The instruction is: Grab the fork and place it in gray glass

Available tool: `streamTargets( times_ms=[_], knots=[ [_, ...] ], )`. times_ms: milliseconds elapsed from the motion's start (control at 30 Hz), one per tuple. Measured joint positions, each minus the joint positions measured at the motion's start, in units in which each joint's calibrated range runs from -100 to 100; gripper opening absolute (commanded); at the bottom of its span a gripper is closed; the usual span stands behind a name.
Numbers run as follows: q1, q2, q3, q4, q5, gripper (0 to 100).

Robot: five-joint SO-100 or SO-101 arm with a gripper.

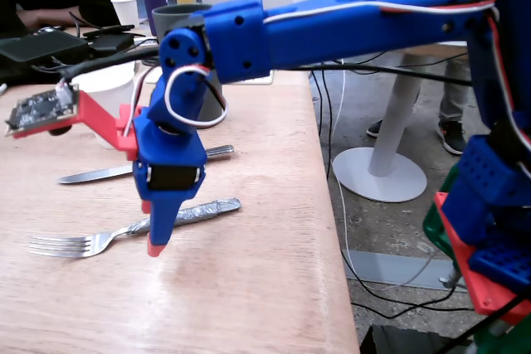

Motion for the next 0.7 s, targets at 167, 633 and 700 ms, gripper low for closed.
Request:
streamTargets(
  times_ms=[167, 633, 700],
  knots=[
    [0.7, 0.0, 0.0, 0.0, 0.0, 24],
    [5.7, 3.2, -0.1, 0.0, 0.1, 28],
    [5.7, 3.2, -0.1, 0.0, 0.6, 34]
  ],
)
